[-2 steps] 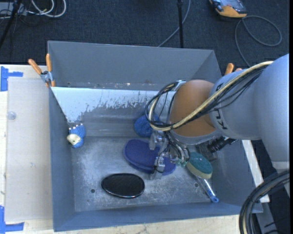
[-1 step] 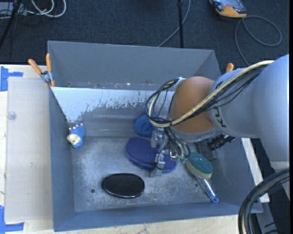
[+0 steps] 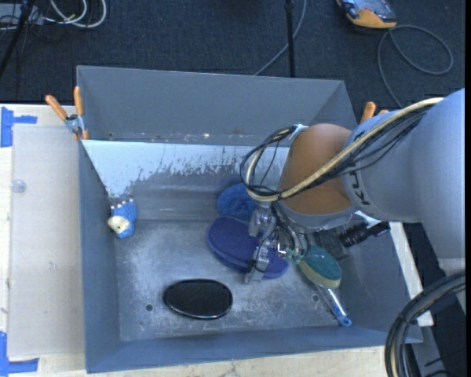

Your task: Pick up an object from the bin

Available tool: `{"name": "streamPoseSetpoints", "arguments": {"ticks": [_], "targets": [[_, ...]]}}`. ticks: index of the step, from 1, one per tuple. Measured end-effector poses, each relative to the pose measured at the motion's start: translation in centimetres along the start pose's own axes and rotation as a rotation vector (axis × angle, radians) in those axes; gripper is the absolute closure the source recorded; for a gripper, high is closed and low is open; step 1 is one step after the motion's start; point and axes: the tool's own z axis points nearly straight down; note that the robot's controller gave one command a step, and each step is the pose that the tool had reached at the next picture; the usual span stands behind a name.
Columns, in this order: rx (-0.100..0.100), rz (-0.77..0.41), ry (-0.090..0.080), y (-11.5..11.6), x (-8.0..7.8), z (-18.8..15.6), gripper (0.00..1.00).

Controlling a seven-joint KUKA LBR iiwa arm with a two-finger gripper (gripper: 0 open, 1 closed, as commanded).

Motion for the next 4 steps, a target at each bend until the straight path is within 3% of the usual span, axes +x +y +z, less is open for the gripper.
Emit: {"name": "streamPoseSetpoints", "arguments": {"ticks": [1,3,4], "targets": [[0.005,-0.088,-0.003,1.1,-0.1,-0.2,1.00],[0.006,-0.087,0.002,1.0,0.1,-0.8,1.00],[0.006,-0.088,0.007,1.0,0.3,-2.9,1.00]]}}
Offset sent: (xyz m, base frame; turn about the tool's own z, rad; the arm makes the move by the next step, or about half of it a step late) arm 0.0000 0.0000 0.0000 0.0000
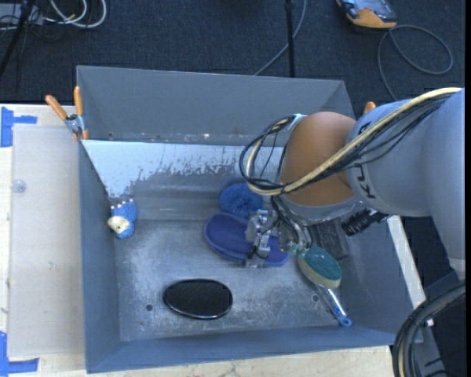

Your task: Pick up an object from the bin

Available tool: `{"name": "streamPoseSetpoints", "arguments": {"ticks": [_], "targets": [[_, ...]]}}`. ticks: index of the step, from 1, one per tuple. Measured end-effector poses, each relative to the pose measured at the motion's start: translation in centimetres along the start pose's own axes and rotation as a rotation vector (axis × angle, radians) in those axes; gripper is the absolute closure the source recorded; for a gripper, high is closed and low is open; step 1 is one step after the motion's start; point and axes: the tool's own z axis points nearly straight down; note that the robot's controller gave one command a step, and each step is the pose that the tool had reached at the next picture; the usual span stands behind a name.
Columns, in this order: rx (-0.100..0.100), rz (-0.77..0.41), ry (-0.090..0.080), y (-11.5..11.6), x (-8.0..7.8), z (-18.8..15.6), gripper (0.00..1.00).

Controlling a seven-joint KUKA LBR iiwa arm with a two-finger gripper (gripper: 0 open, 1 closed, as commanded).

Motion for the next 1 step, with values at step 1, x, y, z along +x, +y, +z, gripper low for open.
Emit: {"name": "streamPoseSetpoints", "arguments": {"ticks": [1], "targets": [[-0.001,-0.001,-0.003,0.08,-0.06,-2.08,1.00]]}}
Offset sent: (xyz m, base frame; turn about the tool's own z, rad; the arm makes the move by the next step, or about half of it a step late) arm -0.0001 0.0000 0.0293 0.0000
